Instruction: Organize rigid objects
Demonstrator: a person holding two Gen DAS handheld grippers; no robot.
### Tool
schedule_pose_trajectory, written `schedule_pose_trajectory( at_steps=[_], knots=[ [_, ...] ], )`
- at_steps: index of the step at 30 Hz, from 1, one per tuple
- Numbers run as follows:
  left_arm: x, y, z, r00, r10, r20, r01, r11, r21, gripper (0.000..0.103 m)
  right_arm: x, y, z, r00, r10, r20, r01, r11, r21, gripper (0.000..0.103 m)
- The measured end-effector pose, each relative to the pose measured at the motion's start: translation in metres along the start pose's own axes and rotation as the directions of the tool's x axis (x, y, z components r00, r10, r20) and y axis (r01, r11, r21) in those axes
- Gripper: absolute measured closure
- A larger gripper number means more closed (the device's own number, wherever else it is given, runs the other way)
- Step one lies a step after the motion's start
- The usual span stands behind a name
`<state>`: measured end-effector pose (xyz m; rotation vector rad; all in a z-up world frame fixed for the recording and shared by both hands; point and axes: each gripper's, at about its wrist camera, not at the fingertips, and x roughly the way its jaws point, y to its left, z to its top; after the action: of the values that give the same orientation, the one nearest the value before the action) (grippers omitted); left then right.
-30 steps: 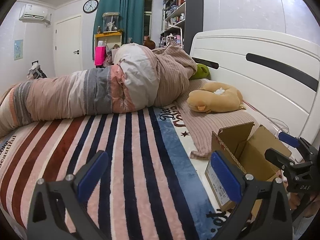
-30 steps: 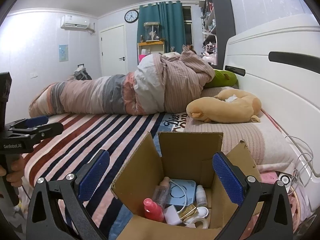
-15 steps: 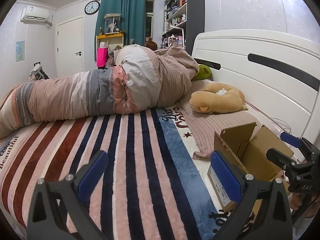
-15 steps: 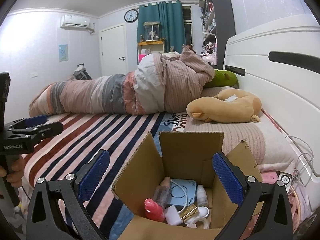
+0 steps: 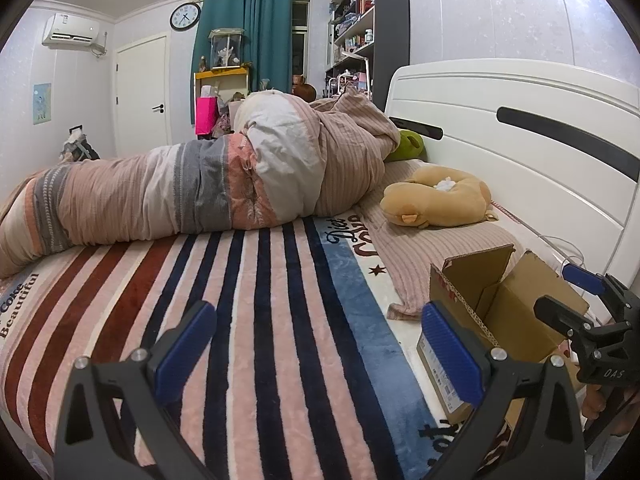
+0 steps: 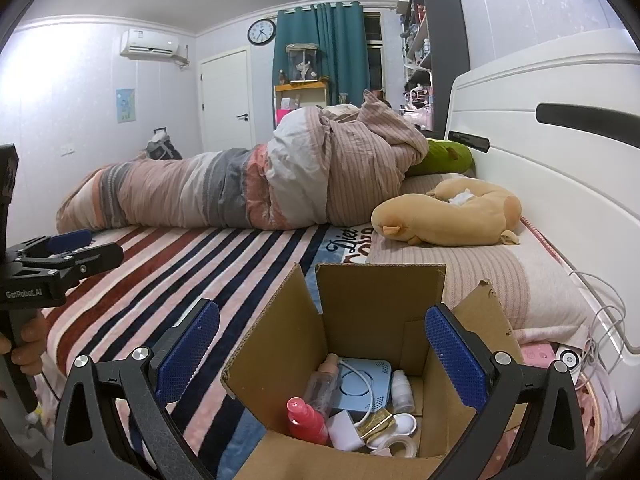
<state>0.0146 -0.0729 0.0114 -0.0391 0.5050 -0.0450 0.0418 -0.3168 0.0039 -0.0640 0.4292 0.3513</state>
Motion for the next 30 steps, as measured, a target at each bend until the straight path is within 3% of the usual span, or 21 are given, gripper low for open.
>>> schedule_pose_trajectory(
  at_steps=[30],
  knots=[
    [-0.0003,0.0027,-0.0008,1.000,0.002,0.001,-0.002,1.000,0.002,0.001,-0.0018,0.0009,-0.0028,1.000,-0.017,-0.005,0.017,1.000,0.005,0.000]
  ],
)
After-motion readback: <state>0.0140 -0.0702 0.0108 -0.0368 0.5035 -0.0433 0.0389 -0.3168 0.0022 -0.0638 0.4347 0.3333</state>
